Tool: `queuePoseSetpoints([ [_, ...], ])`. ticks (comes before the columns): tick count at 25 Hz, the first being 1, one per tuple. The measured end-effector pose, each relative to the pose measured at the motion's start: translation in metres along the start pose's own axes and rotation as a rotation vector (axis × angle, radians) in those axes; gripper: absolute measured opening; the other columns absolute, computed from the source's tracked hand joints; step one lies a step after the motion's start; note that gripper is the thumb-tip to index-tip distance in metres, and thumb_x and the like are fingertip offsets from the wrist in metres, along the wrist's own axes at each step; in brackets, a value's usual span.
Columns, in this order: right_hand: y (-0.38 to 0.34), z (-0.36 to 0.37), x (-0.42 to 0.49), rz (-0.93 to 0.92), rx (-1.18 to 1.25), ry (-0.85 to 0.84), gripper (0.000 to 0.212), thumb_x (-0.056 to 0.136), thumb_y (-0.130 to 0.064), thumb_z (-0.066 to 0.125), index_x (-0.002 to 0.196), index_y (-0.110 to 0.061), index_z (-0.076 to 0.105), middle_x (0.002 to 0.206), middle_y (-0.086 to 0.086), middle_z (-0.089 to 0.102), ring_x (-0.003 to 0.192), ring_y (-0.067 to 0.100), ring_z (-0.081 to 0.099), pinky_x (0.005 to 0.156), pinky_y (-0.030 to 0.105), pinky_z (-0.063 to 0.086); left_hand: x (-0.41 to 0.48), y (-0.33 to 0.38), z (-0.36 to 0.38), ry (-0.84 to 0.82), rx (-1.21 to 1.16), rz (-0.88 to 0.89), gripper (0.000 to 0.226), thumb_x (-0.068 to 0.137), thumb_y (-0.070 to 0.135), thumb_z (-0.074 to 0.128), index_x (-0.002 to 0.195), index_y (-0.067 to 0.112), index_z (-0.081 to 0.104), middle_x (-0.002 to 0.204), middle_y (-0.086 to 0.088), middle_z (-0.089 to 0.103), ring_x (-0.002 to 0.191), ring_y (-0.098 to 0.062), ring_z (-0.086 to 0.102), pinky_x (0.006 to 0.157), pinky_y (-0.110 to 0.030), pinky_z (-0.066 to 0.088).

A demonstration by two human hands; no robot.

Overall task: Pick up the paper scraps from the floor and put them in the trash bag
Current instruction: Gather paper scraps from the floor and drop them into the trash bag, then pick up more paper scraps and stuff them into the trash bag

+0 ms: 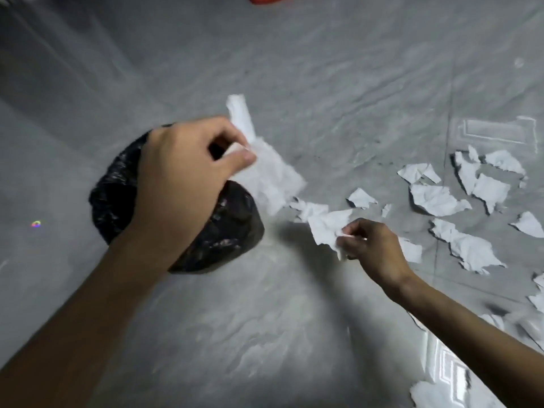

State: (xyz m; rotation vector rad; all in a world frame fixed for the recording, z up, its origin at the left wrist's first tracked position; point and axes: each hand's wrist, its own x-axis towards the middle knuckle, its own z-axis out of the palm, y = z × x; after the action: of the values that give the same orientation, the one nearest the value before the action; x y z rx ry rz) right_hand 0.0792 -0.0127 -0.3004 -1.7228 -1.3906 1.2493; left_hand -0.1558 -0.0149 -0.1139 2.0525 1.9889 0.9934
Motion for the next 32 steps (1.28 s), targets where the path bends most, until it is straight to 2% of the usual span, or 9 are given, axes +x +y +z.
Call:
queuePoseSetpoints([
  [3,-0.077,0.010,0.005,-0.106,0.201,-0.038,0.011,0.077,-0.008,0.067,0.070,-0.015,0.061,0.060,-0.002,0.064,0.059,0.013,0.058,0.063,0.031,0.047,0.010,-0.051,-0.015,0.032,0.101,-0.200,0.008,0.073,0.025,0.076,0.074,0.019,0.070,0.054,0.012,0.057,0.052,-0.002,0.050,0.056,-0.026,0.038],
  [7,-0.177,0.033,0.012,-0.432,0.233,-0.040,0.009,0.076,-0.013,0.069,0.073,-0.020,0.063,0.065,-0.004,0.065,0.062,0.012,0.059,0.062,0.030,0.048,0.004,-0.122,-0.010,-0.194,0.137,-0.514,0.005,0.074,0.009,0.074,0.077,0.011,0.073,0.059,-0.004,0.062,0.058,-0.019,0.060,0.055,-0.022,0.044],
  [11,-0.229,0.082,0.026,-0.553,-0.027,-0.099,0.011,0.075,-0.009,0.068,0.076,-0.020,0.066,0.058,-0.009,0.060,0.049,-0.003,0.054,0.048,0.009,0.039,-0.004,-0.156,-0.012,-0.391,0.043,-0.659,0.013,0.074,0.009,0.076,0.083,0.012,0.068,0.071,-0.010,0.070,0.066,-0.022,0.067,0.068,-0.031,0.058],
  [15,-0.236,0.123,0.040,-0.400,-0.423,-0.313,0.020,0.081,-0.018,0.070,0.098,-0.009,0.072,0.098,0.013,0.072,0.088,0.023,0.065,0.072,0.024,0.047,-0.015,-0.159,-0.021,-0.187,0.098,-0.597,0.031,0.078,0.022,0.075,0.106,0.022,0.063,0.099,0.003,0.065,0.076,-0.011,0.062,0.061,-0.019,0.044],
  [19,-0.220,0.101,0.033,-0.450,-0.306,-0.379,0.035,0.083,-0.021,0.070,0.117,-0.015,0.066,0.109,0.004,0.070,0.101,0.019,0.064,0.084,0.024,0.046,-0.021,-0.134,-0.017,-0.190,0.058,-0.518,0.042,0.079,0.018,0.071,0.119,0.022,0.058,0.111,-0.001,0.063,0.087,-0.014,0.062,0.075,-0.021,0.045],
  [23,-0.174,0.028,0.040,-0.438,-0.111,-0.276,0.016,0.085,-0.007,0.064,0.099,-0.013,0.070,0.081,0.002,0.071,0.076,0.017,0.068,0.072,0.022,0.051,-0.010,-0.074,-0.002,-0.117,0.018,-0.228,0.034,0.081,0.016,0.067,0.114,0.023,0.060,0.110,0.004,0.062,0.092,-0.009,0.057,0.083,-0.022,0.045],
  [26,-0.088,-0.026,0.045,-0.298,-0.350,-0.147,0.014,0.083,-0.012,0.071,0.096,-0.015,0.070,0.078,0.002,0.071,0.072,0.019,0.065,0.064,0.016,0.044,-0.008,-0.027,0.031,-0.246,-0.003,0.004,0.034,0.080,0.017,0.069,0.113,0.019,0.060,0.117,0.003,0.059,0.101,-0.011,0.056,0.090,-0.019,0.038],
  [28,-0.023,-0.044,0.035,-0.151,-0.648,-0.133,0.032,0.081,-0.022,0.074,0.111,-0.017,0.067,0.103,0.008,0.070,0.091,0.026,0.067,0.074,0.025,0.045,-0.012,-0.011,0.061,-0.398,-0.042,0.083,0.036,0.080,0.017,0.070,0.115,0.017,0.060,0.120,-0.001,0.058,0.100,-0.014,0.056,0.088,-0.016,0.035],
  [32,0.061,-0.054,0.024,-0.090,-0.949,-0.139,0.044,0.086,-0.015,0.062,0.129,-0.013,0.052,0.122,0.014,0.054,0.110,0.035,0.056,0.087,0.040,0.048,-0.019,-0.007,0.147,-0.762,-0.070,-0.052,0.043,0.080,0.026,0.069,0.120,0.021,0.055,0.126,-0.004,0.057,0.113,-0.021,0.055,0.094,-0.030,0.041],
])
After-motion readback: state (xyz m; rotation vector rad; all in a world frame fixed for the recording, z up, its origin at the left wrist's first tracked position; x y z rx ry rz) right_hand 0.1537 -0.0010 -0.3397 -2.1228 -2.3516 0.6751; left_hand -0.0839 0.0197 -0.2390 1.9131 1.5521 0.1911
